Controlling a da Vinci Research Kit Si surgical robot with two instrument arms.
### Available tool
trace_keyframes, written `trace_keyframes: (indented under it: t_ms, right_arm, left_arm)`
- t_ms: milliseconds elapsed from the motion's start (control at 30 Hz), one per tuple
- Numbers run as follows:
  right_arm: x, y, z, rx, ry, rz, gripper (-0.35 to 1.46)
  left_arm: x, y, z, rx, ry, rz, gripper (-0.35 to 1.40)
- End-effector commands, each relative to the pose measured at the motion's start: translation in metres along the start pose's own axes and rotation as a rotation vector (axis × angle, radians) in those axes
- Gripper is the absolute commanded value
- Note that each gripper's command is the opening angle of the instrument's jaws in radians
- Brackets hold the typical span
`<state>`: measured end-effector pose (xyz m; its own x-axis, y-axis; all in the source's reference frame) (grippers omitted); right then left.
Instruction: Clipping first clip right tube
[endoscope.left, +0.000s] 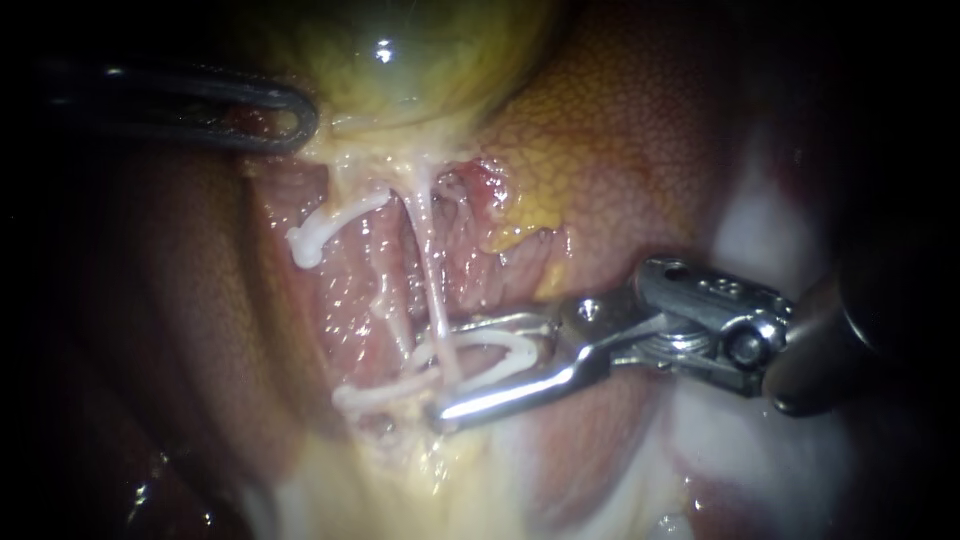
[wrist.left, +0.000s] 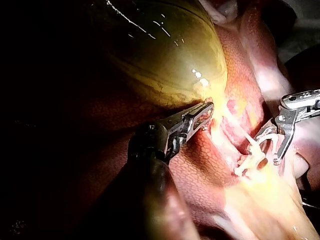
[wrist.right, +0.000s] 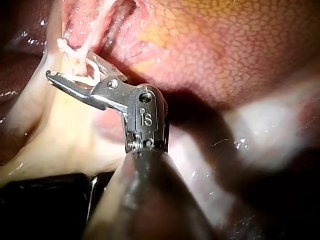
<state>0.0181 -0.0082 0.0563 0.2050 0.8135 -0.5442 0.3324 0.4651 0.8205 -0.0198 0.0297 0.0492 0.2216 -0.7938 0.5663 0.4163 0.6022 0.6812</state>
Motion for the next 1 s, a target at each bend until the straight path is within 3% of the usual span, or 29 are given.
trace_keyframes:
  t_ms: [33, 433, 667, 800, 1000]
  right_arm:
    - [0.0001, 0.0, 0.0002, 0.0, -0.001, -0.001, 0.4]
    - [0.0002, 0.0006, 0.0008, -0.004, 0.001, 0.004, 0.18]
    - [0.0003, 0.0008, 0.0008, -0.02, 0.006, 0.028, -0.06]
    - [0.0003, 0.001, 0.0006, -0.026, 0.01, 0.028, -0.35]
    - [-0.0001, 0.0012, 0.0004, -0.027, 0.006, 0.055, -0.35]
  left_arm:
    - [0.0, 0.0, 0.0, 0.0, 0.0, 0.0, -0.35]
    - [0.0001, 0.0, 0.0001, -0.001, -0.001, 0.0, -0.35]
    - [0.0001, 0.0, 0.0002, -0.001, -0.001, 0.0, -0.35]
    - [0.0001, 0.0, 0.0002, -0.001, -0.001, 0.0, -0.35]
    - [0.0001, 0.0, 0.0002, -0.001, -0.001, 0.0, -0.35]
